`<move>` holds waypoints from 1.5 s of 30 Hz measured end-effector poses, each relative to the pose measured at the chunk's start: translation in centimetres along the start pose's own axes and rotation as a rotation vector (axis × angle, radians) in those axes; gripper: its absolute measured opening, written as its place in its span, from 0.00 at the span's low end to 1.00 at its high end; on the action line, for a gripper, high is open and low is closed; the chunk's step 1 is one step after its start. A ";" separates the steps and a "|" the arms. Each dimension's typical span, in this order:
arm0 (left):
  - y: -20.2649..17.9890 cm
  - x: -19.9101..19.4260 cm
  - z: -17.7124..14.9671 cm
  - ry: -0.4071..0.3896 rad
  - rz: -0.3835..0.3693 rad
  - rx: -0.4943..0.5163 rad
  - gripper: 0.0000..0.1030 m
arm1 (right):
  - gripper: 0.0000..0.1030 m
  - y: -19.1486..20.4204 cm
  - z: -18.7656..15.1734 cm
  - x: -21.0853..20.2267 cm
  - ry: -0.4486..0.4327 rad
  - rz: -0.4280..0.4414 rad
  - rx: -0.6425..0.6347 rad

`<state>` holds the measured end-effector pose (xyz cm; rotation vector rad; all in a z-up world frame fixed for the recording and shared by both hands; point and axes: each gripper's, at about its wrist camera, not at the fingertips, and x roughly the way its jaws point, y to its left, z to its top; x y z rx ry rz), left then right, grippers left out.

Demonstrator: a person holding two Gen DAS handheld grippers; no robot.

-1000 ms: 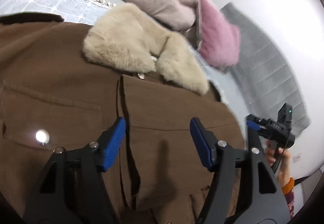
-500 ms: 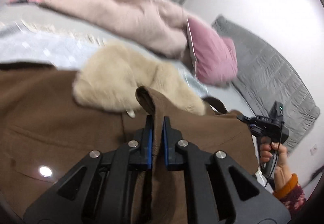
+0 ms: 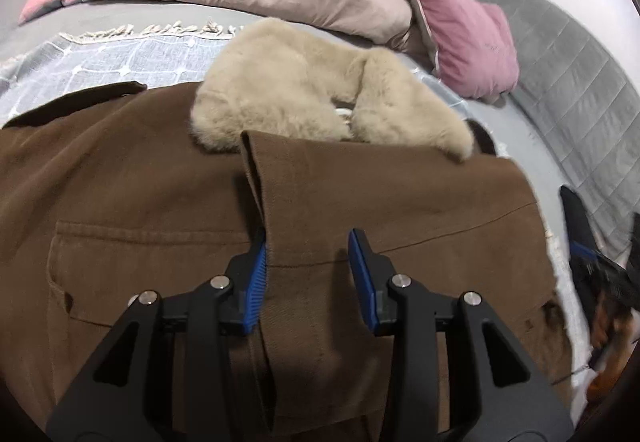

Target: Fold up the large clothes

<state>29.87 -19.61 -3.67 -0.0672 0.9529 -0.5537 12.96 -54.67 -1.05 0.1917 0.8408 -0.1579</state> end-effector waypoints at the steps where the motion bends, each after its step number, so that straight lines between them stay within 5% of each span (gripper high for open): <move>1: -0.2 0.1 -0.2 0.006 0.006 0.004 0.39 | 0.57 1.2 -1.1 0.0 0.021 -0.008 -0.045; 8: 0.0 -0.2 -0.6 0.006 0.033 0.029 0.22 | 0.54 5.7 -3.4 4.2 0.183 -0.154 -0.302; 9: 0.0 -0.4 -0.5 0.005 0.023 0.029 0.21 | 0.47 5.7 -2.7 4.2 0.149 -0.175 -0.295; 10: 0.0 -0.5 -0.5 0.008 0.020 0.036 0.21 | 0.20 5.4 -2.2 3.8 0.123 -0.193 -0.272; 11: 0.0 -0.3 -0.6 0.021 0.027 0.045 0.22 | 0.16 4.3 -1.7 3.5 0.117 -0.216 -0.204; 14: 0.4 1.0 -0.9 0.075 0.045 0.046 0.25 | 0.18 1.8 -2.9 5.2 0.227 -0.157 -0.094; 19: 1.3 -1.2 0.1 0.074 0.022 -0.018 0.28 | 0.30 4.3 -1.3 3.1 0.253 -0.252 -0.202; 23: 3.5 -4.0 1.3 -0.008 0.074 -0.034 0.60 | 0.31 6.5 1.5 0.0 0.212 -0.233 -0.222; 28: 7.3 -5.6 1.9 0.006 0.177 -0.092 0.61 | 0.33 8.2 3.6 -1.1 0.256 -0.270 -0.197; 30: 8.7 -6.5 1.7 0.022 0.218 -0.093 0.63 | 0.46 7.7 3.2 -0.7 0.306 -0.308 -0.196; 34: 10.4 -8.4 1.3 0.028 0.251 -0.104 0.70 | 0.49 6.5 2.1 -2.0 0.330 -0.390 -0.181; 41: 12.9 -12.3 0.3 0.013 0.219 -0.231 0.78 | 0.63 8.7 3.6 -3.3 0.136 -0.142 0.027; 45: 14.0 -15.4 -1.7 -0.003 0.232 -0.222 0.79 | 0.63 12.2 3.9 0.7 0.143 -0.026 0.042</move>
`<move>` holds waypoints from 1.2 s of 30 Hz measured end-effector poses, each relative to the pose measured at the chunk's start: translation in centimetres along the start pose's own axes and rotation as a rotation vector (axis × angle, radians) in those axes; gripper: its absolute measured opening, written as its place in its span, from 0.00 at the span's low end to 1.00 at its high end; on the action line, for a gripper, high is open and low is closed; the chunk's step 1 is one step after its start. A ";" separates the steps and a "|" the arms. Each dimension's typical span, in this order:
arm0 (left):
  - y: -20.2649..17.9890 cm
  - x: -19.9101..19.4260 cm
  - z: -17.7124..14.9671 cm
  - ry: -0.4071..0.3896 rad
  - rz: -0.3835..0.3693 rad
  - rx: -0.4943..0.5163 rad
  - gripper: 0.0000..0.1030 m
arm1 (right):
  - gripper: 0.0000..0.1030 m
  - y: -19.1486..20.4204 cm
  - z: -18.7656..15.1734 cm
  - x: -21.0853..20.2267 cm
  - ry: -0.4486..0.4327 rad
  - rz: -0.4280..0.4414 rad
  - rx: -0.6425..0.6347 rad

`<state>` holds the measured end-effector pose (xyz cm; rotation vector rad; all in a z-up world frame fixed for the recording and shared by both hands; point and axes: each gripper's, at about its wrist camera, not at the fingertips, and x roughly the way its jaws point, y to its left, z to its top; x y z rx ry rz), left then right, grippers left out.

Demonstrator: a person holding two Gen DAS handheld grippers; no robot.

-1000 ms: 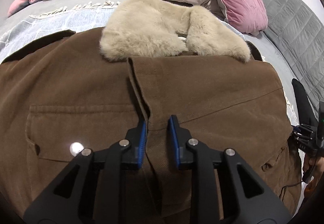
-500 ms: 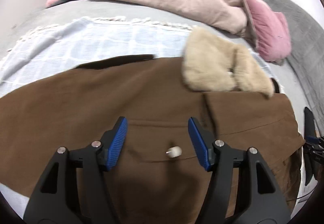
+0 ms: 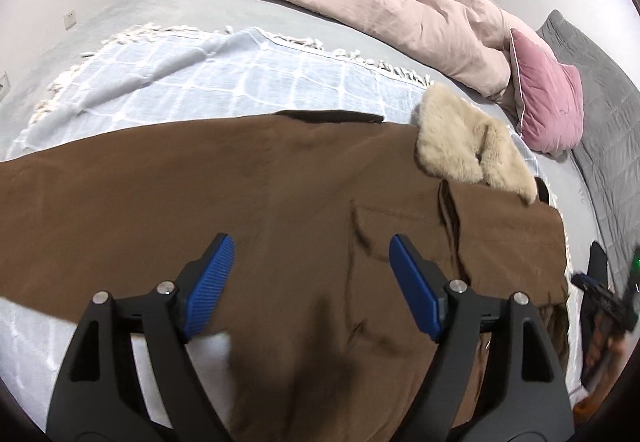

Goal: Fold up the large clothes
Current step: 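Fold the coat side over the front with the left tool and release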

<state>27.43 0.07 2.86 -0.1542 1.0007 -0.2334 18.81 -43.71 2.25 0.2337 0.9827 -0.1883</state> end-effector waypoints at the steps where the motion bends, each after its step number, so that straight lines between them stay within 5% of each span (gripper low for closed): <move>1: 0.7 -0.6 -0.6 0.005 0.017 0.008 0.79 | 0.63 0.7 -0.1 1.0 0.007 0.035 0.011; 4: 3.4 -1.9 -2.1 0.037 0.063 -0.005 0.81 | 0.63 1.7 -1.1 4.5 0.039 0.087 0.050; 6: 5.8 -2.5 -3.1 0.058 0.076 -0.053 0.81 | 0.63 1.7 -2.3 7.0 0.116 0.046 0.070; 9: 10.1 -3.3 -4.9 0.079 0.084 -0.154 0.81 | 0.63 2.8 -3.0 5.5 0.140 -0.028 0.104; 15: 15.8 -3.9 -7.8 0.059 0.082 -0.338 0.81 | 0.67 5.5 -4.9 1.3 0.109 0.053 0.170; 22: 19.8 -3.1 -9.5 -0.006 0.103 -0.513 0.81 | 0.69 7.0 -6.9 0.1 0.069 0.082 0.114; 29: 24.3 -3.4 -9.7 -0.180 0.138 -0.683 0.80 | 0.69 4.9 -7.8 2.1 0.100 0.073 0.187; 32: 26.4 -3.5 -9.6 -0.275 0.145 -0.752 0.69 | 0.69 4.5 -7.9 2.4 0.112 0.091 0.205; 34: 27.5 -3.4 -9.7 -0.308 0.173 -0.779 0.46 | 0.69 4.5 -7.8 2.2 0.104 0.094 0.201; 35: 28.0 -3.2 -9.7 -0.307 0.188 -0.779 0.22 | 0.69 4.4 -7.8 2.1 0.097 0.098 0.205; 36: 28.4 -3.2 -9.7 -0.302 0.184 -0.780 0.12 | 0.69 4.3 -7.8 2.0 0.094 0.102 0.209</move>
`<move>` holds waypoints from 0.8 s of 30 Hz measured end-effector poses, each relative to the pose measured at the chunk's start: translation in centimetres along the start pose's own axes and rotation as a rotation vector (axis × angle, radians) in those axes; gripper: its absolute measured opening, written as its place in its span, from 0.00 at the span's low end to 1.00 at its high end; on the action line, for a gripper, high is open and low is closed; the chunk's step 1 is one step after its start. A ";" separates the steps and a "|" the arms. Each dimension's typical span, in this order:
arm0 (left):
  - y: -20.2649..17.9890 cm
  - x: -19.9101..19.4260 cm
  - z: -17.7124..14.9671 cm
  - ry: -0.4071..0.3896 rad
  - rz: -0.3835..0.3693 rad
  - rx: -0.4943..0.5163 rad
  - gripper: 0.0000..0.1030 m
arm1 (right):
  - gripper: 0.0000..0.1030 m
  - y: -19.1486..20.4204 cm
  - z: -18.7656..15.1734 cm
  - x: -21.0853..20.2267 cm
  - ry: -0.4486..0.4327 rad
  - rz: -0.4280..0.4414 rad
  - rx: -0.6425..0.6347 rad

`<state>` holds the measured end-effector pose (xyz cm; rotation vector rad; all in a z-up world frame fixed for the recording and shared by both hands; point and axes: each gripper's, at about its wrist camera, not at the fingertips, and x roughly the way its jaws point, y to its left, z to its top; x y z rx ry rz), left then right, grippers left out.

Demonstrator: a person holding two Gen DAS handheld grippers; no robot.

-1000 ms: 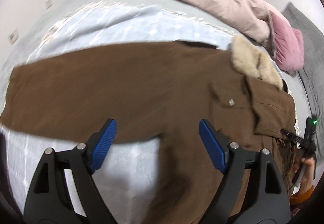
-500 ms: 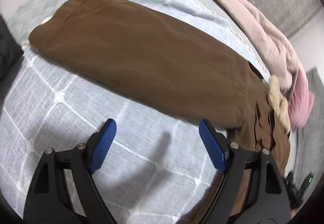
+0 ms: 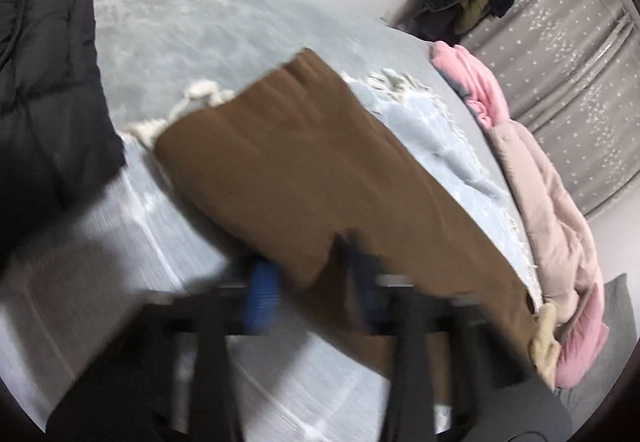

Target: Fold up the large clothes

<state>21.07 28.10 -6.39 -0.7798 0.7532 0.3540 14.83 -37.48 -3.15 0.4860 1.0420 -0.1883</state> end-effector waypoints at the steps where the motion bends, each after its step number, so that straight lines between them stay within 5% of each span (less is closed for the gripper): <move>1: 0.3 0.0 0.3 0.012 -0.019 -0.016 0.11 | 0.69 -0.1 0.0 -0.1 -0.003 0.005 0.005; 4: -0.9 -1.9 0.7 -0.032 -0.053 -0.030 0.07 | 0.69 -0.4 0.2 -0.2 -0.008 0.007 0.015; 12: -14.8 -9.9 0.1 -0.198 -0.241 0.272 0.07 | 0.69 -0.7 0.4 -0.5 -0.010 0.032 0.029; 18: -24.5 -12.4 -3.7 -0.119 -0.452 0.394 0.07 | 0.69 -1.0 0.6 -1.0 -0.018 0.046 0.039; 24: -31.0 -12.9 -11.7 0.020 -0.598 0.556 0.07 | 0.69 -1.6 0.8 -1.3 -0.030 0.064 0.055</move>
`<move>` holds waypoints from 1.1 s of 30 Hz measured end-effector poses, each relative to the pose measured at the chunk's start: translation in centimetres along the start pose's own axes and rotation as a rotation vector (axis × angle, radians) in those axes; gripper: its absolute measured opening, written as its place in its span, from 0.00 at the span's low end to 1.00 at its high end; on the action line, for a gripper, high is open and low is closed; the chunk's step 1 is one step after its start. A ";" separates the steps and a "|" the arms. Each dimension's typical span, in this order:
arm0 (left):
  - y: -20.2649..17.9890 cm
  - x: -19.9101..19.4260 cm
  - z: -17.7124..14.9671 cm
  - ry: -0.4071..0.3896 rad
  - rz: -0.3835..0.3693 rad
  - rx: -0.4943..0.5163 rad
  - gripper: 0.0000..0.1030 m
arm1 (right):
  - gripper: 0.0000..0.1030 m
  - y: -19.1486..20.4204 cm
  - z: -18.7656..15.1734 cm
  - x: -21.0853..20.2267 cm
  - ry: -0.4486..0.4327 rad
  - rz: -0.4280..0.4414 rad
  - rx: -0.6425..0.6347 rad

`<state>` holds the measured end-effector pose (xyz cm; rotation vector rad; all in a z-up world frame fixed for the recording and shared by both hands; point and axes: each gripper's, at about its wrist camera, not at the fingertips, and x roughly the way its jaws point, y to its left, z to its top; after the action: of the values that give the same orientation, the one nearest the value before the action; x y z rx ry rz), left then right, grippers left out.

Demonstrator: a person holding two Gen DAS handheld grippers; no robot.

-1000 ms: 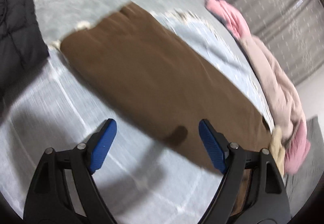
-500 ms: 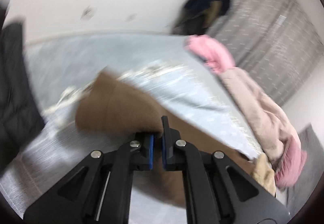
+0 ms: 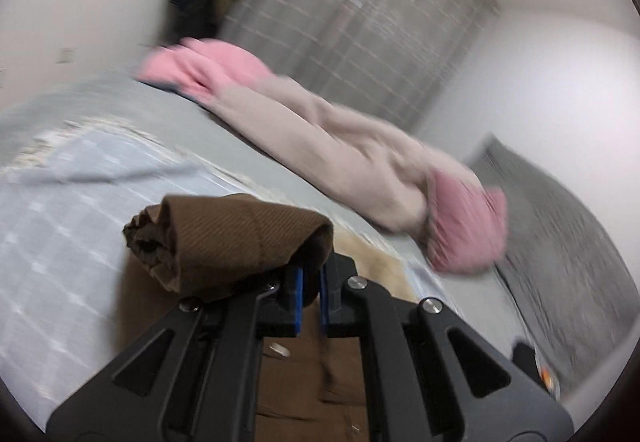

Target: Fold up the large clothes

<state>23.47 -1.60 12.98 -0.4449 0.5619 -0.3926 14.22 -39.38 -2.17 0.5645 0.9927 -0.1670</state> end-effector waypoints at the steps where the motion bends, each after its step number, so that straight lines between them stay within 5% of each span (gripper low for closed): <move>1: -1.2 0.8 -1.1 0.033 -0.031 0.032 0.07 | 0.69 0.0 0.0 0.0 -0.001 0.002 0.001; 4: -4.6 4.0 -5.5 0.208 -0.189 0.156 0.10 | 0.69 -0.1 0.0 0.1 -0.003 0.011 -0.002; 6: -6.2 6.9 -9.7 0.424 -0.264 0.274 0.22 | 0.69 -0.1 0.1 0.2 -0.006 0.022 -0.006; 8: -6.7 8.8 -13.7 0.592 -0.230 0.383 0.30 | 0.69 -0.1 0.1 0.3 -0.007 0.033 -0.004; 10: -6.6 9.0 -16.3 0.650 -0.183 0.466 0.30 | 0.69 -0.2 0.2 0.4 -0.008 0.045 0.001; 15: -3.3 6.0 -16.1 0.611 -0.171 0.467 0.58 | 0.69 0.2 0.4 0.3 -0.031 0.099 -0.001; 21: 1.7 2.0 -11.3 0.485 -0.111 0.400 0.61 | 0.69 4.4 -0.4 0.9 -0.033 0.177 -0.099; 26: 6.4 1.7 -8.7 0.379 0.014 0.326 0.61 | 0.69 11.7 -2.4 0.1 -0.060 0.276 -0.326; 28: 7.9 1.6 -8.7 0.362 0.019 0.275 0.61 | 0.69 14.3 -3.4 0.7 -0.071 0.233 -0.429; 31: 9.8 1.3 -9.1 0.324 -0.014 0.206 0.61 | 0.69 17.0 -5.0 3.0 -0.104 0.018 -0.581; 32: 10.3 1.4 -9.2 0.324 -0.015 0.182 0.60 | 0.66 17.3 -5.1 4.0 -0.111 -0.024 -0.606; 33: 10.6 1.7 -9.2 0.335 -0.008 0.170 0.58 | 0.51 17.2 -4.9 4.6 -0.107 -0.019 -0.596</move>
<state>21.87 3.78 0.02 -0.2180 0.8448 -0.5226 19.67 -21.80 -1.58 0.0006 0.8881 0.0834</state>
